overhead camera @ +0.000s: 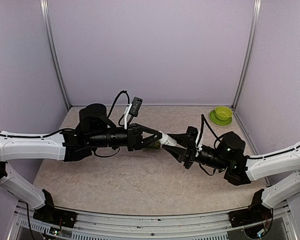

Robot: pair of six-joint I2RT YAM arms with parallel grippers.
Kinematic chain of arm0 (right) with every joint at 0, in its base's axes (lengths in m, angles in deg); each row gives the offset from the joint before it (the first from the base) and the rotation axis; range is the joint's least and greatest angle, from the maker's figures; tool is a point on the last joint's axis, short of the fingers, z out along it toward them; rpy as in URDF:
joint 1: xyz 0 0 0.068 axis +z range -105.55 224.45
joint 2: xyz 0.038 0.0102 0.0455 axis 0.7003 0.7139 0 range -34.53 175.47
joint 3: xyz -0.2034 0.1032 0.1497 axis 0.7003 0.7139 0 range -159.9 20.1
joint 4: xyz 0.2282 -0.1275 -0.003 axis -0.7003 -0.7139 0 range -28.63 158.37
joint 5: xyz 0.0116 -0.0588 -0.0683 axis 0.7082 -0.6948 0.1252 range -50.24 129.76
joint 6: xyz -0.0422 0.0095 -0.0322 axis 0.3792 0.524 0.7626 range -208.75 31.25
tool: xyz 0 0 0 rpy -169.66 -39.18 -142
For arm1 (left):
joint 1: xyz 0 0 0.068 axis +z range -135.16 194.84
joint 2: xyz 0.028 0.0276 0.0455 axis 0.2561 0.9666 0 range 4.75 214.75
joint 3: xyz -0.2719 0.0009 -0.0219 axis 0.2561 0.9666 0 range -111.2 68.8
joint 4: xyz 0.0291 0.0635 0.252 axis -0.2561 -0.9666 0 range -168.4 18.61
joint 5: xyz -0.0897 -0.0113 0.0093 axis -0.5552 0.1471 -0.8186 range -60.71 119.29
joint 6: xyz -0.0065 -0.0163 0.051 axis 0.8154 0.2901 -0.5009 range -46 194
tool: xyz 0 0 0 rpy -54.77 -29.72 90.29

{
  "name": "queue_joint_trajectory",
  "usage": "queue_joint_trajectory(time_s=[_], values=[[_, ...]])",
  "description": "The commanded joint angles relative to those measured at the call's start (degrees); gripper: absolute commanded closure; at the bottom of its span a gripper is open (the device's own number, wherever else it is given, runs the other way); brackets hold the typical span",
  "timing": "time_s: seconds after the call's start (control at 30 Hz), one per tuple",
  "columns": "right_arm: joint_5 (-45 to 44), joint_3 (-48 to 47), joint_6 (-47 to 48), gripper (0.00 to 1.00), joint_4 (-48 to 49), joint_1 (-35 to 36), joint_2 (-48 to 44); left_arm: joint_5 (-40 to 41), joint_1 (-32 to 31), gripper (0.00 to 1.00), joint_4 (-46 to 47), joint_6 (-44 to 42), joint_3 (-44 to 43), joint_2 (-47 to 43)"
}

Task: Sort the pills into containers
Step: Screw the lid of the pill bottle onto the pill bottle.

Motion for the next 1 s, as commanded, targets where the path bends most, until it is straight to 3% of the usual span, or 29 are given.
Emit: queue_joint_trajectory(time_s=[0.0,0.2,0.47,0.63,0.97], values=[[-6.24,-2.74,4.25,0.72,1.38,2.66,0.57,0.27,-0.53,0.74,-2.51,2.80,-0.63,2.76],[-13.85,-3.04,9.59,0.72,3.85,5.85,2.01,0.21,-0.49,0.75,1.20,8.81,0.40,4.42],[-12.90,-3.52,8.64,0.72,2.87,6.52,0.98,-1.34,-0.31,0.75,1.47,5.19,0.69,4.35],[-7.51,-5.07,3.02,0.72,-2.69,6.52,-0.64,-1.78,-0.22,0.75,2.69,-1.59,2.84,1.41],[-1.76,-1.94,-11.43,0.72,0.37,6.52,-4.98,-5.60,-0.33,0.72,6.64,-6.16,5.83,-2.19]])
